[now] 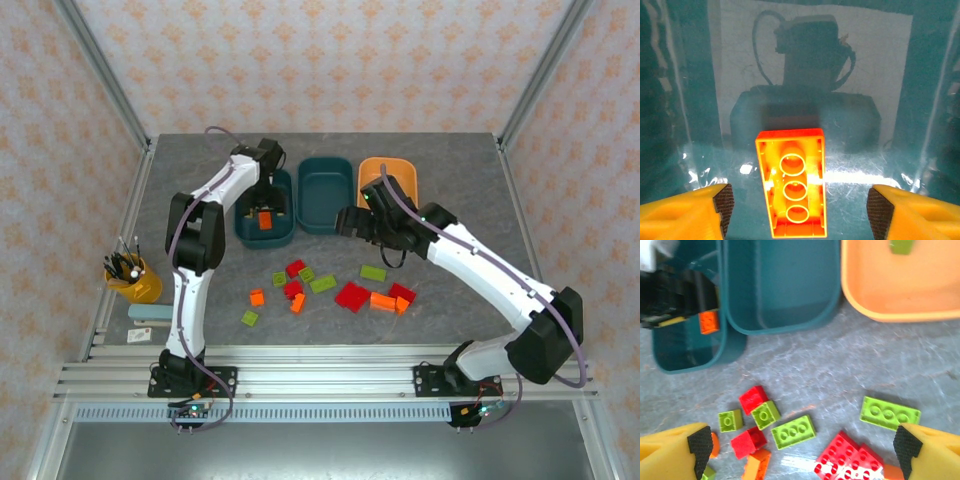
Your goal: Sort the legos into containers by color
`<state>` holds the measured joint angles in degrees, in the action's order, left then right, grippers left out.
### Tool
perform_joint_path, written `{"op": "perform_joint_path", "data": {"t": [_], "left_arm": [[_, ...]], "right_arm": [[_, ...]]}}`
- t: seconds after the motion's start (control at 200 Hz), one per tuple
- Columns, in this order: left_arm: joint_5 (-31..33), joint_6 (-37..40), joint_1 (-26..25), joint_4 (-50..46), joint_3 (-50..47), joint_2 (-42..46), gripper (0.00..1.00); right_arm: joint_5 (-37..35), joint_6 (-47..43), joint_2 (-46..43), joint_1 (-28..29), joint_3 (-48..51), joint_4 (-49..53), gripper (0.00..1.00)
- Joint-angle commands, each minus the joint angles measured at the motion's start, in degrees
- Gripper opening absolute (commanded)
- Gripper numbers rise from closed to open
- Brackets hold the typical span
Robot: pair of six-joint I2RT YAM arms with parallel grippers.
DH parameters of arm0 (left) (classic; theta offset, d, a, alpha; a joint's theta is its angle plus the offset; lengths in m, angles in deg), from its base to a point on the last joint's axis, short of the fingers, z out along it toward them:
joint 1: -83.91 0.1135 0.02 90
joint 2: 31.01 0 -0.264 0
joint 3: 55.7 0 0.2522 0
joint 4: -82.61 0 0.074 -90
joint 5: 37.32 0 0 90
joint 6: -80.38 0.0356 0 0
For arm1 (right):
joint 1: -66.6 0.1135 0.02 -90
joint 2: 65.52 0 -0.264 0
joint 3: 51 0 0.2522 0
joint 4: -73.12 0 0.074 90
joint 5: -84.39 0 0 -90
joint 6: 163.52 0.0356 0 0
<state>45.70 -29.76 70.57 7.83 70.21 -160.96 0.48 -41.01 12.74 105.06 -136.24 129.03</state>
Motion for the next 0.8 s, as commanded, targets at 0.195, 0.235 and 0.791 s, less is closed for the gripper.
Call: {"op": "perform_joint_path", "data": {"t": [0.195,0.235,0.791], "left_arm": [[-2.8,-3.5,-1.1,4.4,-10.4,25.0,0.79],[-3.5,-3.8,-1.3,4.9,-12.7,27.7,0.79],[-8.3,-16.1,-14.4,13.4,-48.0,62.0,0.84]], "right_arm": [[-7.3,11.6,-7.5,-0.2,4.7,9.1,0.9],[-7.5,12.8,-7.9,-0.1,4.8,9.5,0.89],[-8.3,16.8,-10.1,-3.3,10.3,15.8,0.83]]}}
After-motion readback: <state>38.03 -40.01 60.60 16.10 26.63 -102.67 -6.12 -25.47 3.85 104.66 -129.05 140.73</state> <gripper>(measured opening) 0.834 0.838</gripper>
